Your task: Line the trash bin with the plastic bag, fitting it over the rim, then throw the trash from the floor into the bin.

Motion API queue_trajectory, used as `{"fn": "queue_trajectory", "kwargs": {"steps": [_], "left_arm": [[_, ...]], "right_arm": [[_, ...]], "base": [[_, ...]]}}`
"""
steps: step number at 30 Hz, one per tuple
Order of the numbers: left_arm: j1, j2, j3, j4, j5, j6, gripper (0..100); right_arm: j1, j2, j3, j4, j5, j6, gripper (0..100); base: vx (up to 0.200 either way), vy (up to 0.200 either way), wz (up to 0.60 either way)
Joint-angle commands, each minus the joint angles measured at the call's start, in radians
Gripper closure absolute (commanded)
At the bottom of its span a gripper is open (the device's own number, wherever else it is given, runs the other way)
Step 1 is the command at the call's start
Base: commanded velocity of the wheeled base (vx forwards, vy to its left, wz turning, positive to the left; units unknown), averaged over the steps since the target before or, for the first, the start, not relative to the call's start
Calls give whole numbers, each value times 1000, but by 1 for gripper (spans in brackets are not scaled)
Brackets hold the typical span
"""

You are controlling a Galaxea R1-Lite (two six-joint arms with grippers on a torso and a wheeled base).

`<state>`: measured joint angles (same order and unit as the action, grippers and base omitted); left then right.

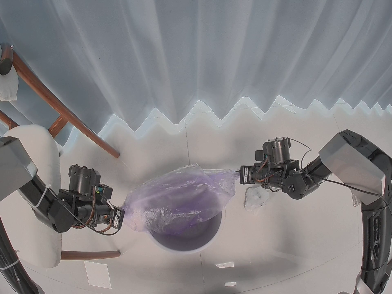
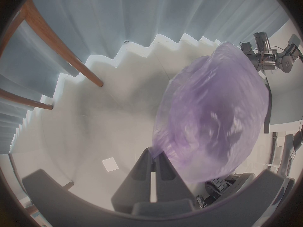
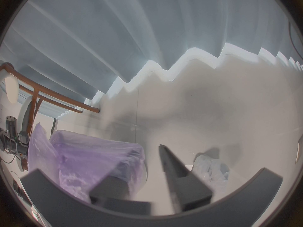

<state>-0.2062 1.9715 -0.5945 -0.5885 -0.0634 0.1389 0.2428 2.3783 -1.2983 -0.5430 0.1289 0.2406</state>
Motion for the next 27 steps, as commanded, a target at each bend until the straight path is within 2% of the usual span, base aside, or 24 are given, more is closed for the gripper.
{"fn": "queue_trajectory", "kwargs": {"steps": [1,3,6,8,11,13,17,18,21,24,27], "left_arm": [[-10,-45,33,-4,-15,1,100],[-15,-51,35,-13,-19,1,100],[-25,-52,50,-45,-19,-1,100],[-35,-56,68,-86,-19,-1,100],[-58,-59,108,-131,-19,-2,100],[-68,-57,139,-157,-21,-2,100],[-71,-56,160,-172,-19,-4,100],[-71,-54,159,-174,-19,-4,100],[-71,-54,156,-175,-19,-4,100],[-71,-56,157,-175,-21,-5,100],[-71,-54,159,-175,-19,-7,100]], "right_arm": [[-3,-68,86,-84,1,14,0],[-3,-133,143,-110,6,69,0],[3,-251,206,-84,54,210,0],[15,-346,225,6,106,301,0],[62,-450,217,199,127,359,0],[101,-484,202,290,124,365,0],[151,-510,203,325,120,367,0],[188,-508,208,334,103,367,0],[219,-484,197,339,61,359,0],[225,-409,151,302,9,263,0],[219,-383,149,236,11,135,0]], "base": [[0,0,0],[0,0,0],[0,0,0],[0,0,0],[0,0,0],[0,0,0],[0,0,0],[0,0,0],[0,0,0],[0,0,0],[0,0,0]]}}
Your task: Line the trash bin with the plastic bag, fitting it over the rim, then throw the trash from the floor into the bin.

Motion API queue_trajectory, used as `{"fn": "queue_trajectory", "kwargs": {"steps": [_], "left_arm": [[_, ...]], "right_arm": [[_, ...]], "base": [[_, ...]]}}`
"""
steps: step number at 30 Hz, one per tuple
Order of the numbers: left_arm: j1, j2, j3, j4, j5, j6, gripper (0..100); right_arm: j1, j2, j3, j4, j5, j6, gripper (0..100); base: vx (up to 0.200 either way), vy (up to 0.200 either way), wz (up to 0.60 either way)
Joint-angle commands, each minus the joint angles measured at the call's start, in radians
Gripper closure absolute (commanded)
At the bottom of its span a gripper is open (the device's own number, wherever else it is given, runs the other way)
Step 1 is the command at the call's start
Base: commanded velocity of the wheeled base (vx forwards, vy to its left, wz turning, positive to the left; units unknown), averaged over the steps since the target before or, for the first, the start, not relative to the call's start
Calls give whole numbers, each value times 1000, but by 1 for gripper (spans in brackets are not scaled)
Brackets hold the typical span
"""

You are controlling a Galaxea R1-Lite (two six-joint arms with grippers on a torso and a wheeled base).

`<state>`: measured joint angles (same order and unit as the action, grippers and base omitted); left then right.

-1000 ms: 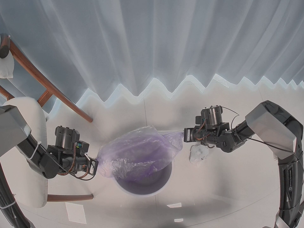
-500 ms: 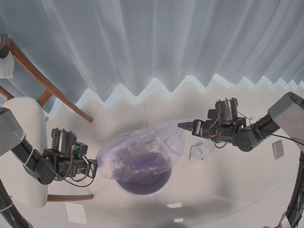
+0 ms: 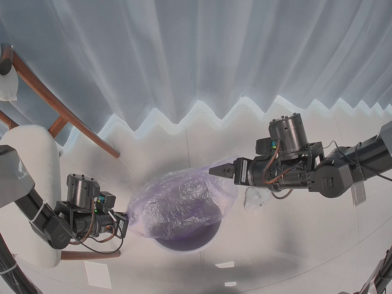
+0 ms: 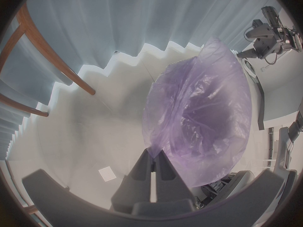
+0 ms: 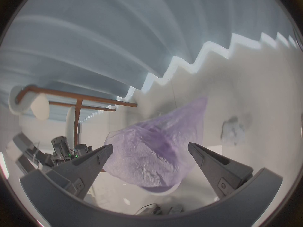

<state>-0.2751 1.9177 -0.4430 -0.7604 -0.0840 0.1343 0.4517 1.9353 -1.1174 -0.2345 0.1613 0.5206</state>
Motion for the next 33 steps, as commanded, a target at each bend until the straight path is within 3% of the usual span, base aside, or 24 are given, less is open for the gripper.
{"fn": "queue_trajectory", "kwargs": {"steps": [1,6,21,22,33], "left_arm": [[-1,0,7,-3,1,-2,100],[-3,1,7,-3,1,-2,100],[5,4,3,-3,1,-4,100],[4,4,3,-3,1,-4,100],[11,-2,17,-5,1,-2,100]], "right_arm": [[10,74,-32,-97,-14,-182,0],[15,162,-58,-224,7,-284,0],[65,220,-71,-240,53,-303,0],[70,223,-71,-241,53,-303,100],[64,186,-19,-241,50,-300,100]], "base": [[0,0,0],[0,0,0],[0,0,0],[0,0,0],[0,0,0]]}}
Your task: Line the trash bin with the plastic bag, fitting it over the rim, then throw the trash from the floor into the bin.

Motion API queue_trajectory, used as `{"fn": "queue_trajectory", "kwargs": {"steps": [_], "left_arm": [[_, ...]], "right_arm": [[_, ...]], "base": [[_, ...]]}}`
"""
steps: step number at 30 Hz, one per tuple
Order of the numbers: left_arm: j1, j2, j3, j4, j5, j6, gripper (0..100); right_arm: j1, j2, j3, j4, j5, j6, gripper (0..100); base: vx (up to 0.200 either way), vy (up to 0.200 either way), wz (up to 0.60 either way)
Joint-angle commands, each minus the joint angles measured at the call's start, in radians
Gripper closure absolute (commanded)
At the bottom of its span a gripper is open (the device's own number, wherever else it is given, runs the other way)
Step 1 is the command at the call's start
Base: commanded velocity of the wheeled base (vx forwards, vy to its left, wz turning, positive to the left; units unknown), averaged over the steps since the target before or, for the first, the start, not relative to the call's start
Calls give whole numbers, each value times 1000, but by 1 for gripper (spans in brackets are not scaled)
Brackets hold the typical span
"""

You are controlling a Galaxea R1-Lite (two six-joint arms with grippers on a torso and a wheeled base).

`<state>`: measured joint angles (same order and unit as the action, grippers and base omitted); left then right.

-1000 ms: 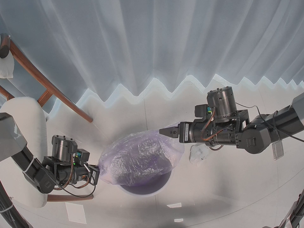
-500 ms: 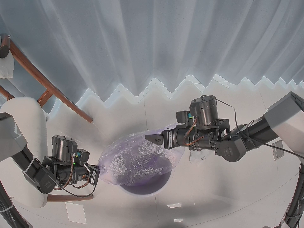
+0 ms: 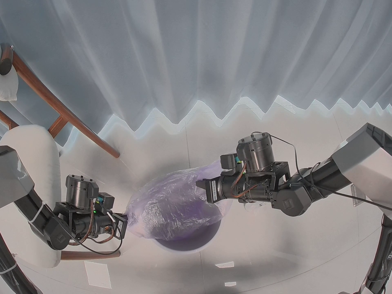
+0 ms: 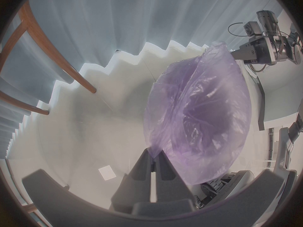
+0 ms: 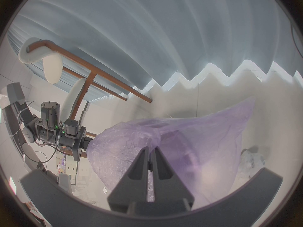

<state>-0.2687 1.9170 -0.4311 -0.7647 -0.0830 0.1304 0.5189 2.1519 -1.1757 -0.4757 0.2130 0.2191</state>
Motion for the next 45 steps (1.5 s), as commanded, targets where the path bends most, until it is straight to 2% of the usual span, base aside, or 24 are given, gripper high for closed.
{"fn": "queue_trajectory", "kwargs": {"steps": [1,6,8,11,14,16,18,20,25,31,35,42,45], "left_arm": [[5,-3,9,-2,0,1,100],[13,-1,55,-41,-1,3,100],[16,5,110,-84,-4,1,100],[26,8,140,-96,-23,3,100],[45,8,161,-100,-47,5,100],[52,8,164,-100,-49,8,100],[63,16,176,-100,-49,11,100],[65,27,178,-100,-49,11,100],[59,43,192,-102,-50,11,100],[32,69,255,-137,-50,12,100],[23,102,264,-180,-54,12,100],[9,117,278,-183,-81,18,100],[11,132,295,-182,-87,49,100]], "right_arm": [[-4,-50,59,0,-3,5,100],[-2,-139,182,-1,-3,6,100],[-4,-193,298,-6,-4,6,100],[-8,-222,386,-38,-4,9,100],[-13,-233,545,-165,-4,8,100],[-11,-230,582,-204,-4,6,100],[-2,-210,689,-328,-4,2,100],[1,-191,731,-385,-4,3,100],[21,-167,792,-455,-4,2,100],[69,-162,867,-460,-4,-4,100],[73,-133,867,-460,-6,-4,100],[108,-103,881,-460,-7,-4,100],[135,-67,910,-465,-18,-9,100]], "base": [[0,0,0],[0,0,0],[0,0,0],[0,0,0],[0,0,0],[0,0,0],[0,0,0],[0,0,0],[0,0,0],[0,0,0],[0,0,0],[0,0,0],[0,0,0]]}}
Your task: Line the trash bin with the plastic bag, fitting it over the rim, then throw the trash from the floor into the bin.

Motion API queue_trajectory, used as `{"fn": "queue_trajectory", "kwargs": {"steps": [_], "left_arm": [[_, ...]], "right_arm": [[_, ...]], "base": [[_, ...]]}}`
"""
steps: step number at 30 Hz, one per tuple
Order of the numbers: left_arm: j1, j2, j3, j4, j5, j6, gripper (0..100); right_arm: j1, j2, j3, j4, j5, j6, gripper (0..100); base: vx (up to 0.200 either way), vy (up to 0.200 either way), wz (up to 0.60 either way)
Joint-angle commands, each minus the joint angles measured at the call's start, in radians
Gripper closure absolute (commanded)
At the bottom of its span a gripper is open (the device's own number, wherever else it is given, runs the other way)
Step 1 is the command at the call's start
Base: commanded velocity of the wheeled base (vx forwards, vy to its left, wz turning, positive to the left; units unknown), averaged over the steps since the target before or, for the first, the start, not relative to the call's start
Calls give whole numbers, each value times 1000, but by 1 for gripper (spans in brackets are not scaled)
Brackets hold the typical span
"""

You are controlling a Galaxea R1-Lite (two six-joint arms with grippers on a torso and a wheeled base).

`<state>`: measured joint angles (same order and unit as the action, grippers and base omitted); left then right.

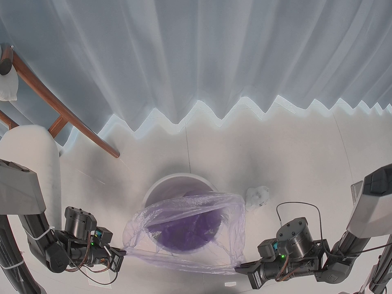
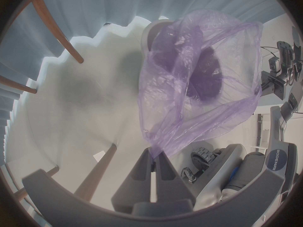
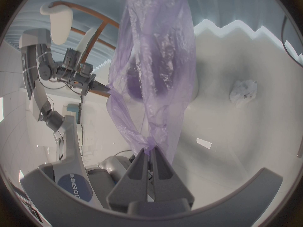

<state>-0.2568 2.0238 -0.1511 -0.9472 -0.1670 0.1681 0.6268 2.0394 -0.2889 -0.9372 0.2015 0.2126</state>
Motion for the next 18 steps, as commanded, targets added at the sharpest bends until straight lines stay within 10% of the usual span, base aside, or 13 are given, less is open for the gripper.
{"fn": "queue_trajectory", "kwargs": {"steps": [1,18], "left_arm": [[-1,35,18,-1,-3,11,100],[14,150,-67,-18,21,37,100]], "right_arm": [[34,59,30,-14,-20,-2,100],[31,269,39,-265,-139,22,100]], "base": [[0,0,0],[0,0,0]]}}
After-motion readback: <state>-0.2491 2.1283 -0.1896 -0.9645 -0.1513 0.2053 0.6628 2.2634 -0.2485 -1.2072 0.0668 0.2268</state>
